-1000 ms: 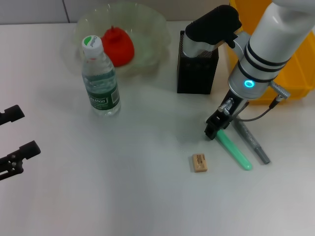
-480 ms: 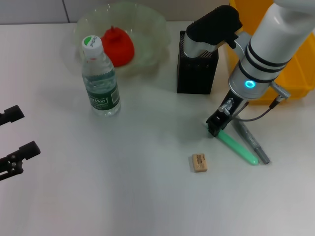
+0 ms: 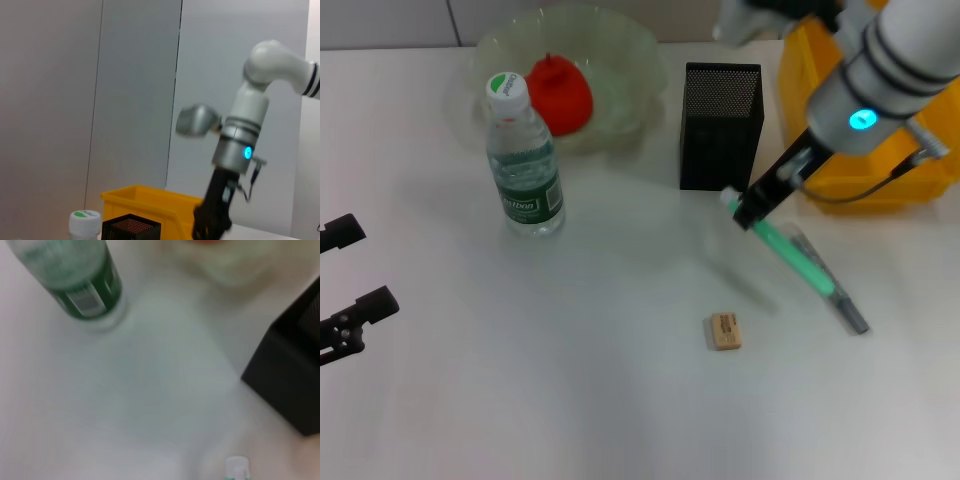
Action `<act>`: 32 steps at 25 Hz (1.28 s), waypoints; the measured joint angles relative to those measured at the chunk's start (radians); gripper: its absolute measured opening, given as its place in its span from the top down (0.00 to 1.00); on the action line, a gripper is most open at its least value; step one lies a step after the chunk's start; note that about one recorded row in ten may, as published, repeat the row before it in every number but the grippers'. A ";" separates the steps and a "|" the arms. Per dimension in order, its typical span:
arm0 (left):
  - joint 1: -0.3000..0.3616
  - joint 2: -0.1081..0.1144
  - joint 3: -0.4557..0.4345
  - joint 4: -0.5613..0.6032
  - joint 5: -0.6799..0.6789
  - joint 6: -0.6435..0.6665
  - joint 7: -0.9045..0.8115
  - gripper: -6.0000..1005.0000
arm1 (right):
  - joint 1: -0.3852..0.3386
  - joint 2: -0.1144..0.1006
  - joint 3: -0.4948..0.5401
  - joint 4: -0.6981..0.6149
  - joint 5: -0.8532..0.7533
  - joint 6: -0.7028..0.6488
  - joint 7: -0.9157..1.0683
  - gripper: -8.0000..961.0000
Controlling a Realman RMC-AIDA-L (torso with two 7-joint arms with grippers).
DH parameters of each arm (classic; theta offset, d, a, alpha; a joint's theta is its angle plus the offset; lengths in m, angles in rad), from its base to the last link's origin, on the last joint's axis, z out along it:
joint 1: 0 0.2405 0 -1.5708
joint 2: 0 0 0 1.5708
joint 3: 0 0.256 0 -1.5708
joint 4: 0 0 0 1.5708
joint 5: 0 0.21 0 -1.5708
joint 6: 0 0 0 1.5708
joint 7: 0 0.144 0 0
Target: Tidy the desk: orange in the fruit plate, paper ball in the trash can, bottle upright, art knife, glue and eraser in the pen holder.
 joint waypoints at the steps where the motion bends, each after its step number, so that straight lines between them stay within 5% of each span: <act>1: 0.000 0.000 -0.001 0.000 0.000 0.000 0.000 0.19 | -0.018 0.000 0.012 -0.063 0.000 -0.017 0.000 0.82; 4: -0.001 -0.001 -0.002 0.000 0.000 0.000 0.000 0.19 | -0.074 0.000 0.056 -0.292 0.000 -0.058 0.000 0.82; 12: -0.010 -0.006 -0.002 0.000 0.000 -0.002 0.000 0.19 | -0.144 0.002 0.080 -0.465 0.005 0.076 -0.066 0.82; 19: -0.011 -0.010 -0.003 0.000 0.000 -0.008 -0.001 0.19 | -0.252 0.002 0.017 -0.402 0.154 0.446 -0.232 0.82; 32: -0.014 -0.013 -0.007 0.000 -0.011 -0.009 -0.009 0.19 | -0.275 0.000 -0.027 -0.171 0.301 0.684 -0.428 0.82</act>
